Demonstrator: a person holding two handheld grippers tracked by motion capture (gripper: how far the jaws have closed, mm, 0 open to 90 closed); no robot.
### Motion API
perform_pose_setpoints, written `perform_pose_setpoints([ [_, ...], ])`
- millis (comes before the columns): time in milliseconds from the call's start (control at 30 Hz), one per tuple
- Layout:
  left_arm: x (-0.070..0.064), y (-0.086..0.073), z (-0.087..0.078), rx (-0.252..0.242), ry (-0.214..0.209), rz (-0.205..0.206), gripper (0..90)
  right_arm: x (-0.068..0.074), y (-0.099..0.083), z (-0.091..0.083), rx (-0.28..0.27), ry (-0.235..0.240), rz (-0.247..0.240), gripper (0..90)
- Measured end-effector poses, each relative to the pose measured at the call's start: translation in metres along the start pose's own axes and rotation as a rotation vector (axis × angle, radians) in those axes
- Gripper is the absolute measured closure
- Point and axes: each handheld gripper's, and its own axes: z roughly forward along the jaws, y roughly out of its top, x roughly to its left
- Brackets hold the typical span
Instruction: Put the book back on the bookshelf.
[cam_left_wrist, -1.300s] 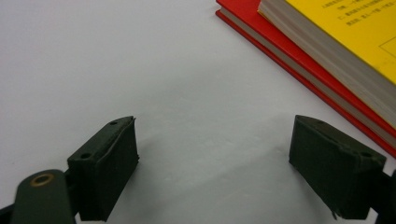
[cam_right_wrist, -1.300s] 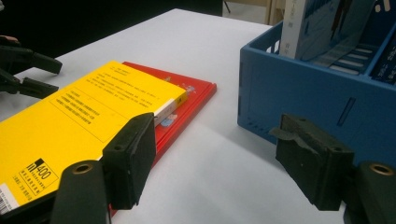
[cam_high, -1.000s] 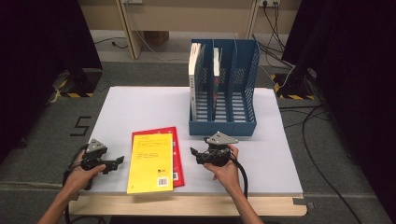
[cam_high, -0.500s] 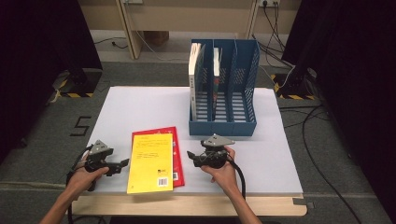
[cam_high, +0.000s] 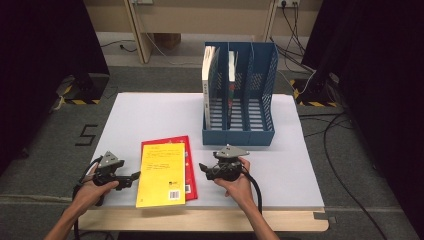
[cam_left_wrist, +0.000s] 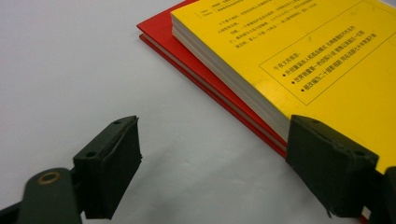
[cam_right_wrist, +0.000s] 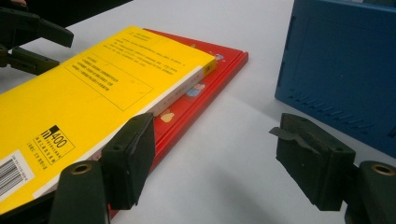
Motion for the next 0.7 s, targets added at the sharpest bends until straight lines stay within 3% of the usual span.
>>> perform_pose_setpoints([
  [267, -0.003, 0.001, 0.000, -0.003, 0.008, 0.007, 21.4, 0.001, -0.001, 0.003, 0.007, 0.005, -0.002, 29.3],
  [400, -0.011, 0.003, 0.002, -0.009, -0.009, 0.018, 27.8, 0.002, -0.001, 0.004, 0.011, 0.008, 0.000, 29.3],
  [700, -0.023, 0.007, 0.008, -0.004, -0.016, 0.039, 25.8, 0.004, -0.002, 0.007, 0.025, 0.020, 0.000, 29.2],
])
